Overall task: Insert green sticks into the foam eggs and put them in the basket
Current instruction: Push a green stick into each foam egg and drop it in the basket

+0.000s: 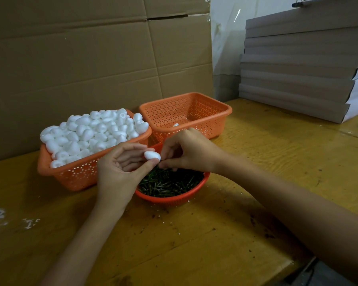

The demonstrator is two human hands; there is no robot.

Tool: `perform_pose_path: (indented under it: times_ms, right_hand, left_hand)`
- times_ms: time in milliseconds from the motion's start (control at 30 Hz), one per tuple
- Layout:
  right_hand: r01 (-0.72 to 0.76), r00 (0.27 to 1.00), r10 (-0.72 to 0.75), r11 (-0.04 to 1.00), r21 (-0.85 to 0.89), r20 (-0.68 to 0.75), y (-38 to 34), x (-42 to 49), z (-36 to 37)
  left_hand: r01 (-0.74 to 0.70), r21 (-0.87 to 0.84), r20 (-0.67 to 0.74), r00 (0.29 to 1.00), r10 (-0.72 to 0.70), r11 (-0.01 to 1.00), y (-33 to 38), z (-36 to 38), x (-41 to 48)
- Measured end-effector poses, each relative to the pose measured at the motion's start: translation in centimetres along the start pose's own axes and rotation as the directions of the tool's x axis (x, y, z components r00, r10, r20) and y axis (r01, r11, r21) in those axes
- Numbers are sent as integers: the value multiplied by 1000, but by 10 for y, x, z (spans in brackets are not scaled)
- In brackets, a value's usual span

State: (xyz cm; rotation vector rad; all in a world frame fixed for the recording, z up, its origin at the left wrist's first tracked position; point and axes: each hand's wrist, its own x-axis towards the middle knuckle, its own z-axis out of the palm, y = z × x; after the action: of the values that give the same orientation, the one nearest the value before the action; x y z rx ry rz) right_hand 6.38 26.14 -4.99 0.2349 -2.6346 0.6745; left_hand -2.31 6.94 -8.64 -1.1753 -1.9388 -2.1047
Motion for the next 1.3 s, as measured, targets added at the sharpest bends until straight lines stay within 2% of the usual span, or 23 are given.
perform_pose_path:
  times_ms: [533,700,1000,1300]
  right_hand:
    - [-25,997,13,986,167,73,4,-1,3]
    - [-60,994,39,976,209,107,7,0,3]
    - [-140,985,97,935,327,144,9,1,3]
    - [-158,984,109,902,401,141,11,2,2]
  left_hand:
    - [-79,62,26,997,78,995,-1,1,-1]
    - [-31,27,31,999,30,999,-1,1,1]
    - [-25,40,38,999,23,999,-1,2,0]
    - [-46,49,59,997,43,998,-2,-1,-1]
